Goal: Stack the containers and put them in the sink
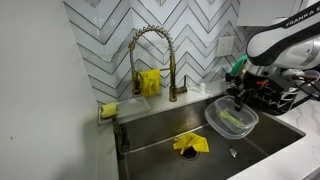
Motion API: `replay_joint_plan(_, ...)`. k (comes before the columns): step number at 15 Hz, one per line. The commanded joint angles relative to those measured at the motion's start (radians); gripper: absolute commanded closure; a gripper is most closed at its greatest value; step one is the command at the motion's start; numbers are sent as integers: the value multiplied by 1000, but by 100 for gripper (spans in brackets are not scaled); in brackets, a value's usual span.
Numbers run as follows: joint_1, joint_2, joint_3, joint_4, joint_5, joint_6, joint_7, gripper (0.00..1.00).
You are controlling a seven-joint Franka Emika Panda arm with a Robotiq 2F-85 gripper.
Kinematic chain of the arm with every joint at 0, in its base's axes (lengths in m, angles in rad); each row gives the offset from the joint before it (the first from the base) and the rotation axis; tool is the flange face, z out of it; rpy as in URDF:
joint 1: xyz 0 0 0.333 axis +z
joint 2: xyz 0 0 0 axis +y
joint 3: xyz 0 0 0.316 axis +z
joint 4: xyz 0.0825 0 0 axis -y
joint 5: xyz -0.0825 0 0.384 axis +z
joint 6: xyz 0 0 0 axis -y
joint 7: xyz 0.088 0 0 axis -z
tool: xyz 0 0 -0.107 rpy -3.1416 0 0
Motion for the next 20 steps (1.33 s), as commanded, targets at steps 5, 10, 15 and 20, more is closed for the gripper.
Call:
replay_joint_plan(5,19,61,53,42,-48,-33,176,98)
replay_joint_plan(10,20,126,71,53,-43,-12,201,98)
replay_joint_plan(15,16,223,86,68,-34,84,174,98)
replay_joint_plan(20,19,319,91,99,-73,169,209,98)
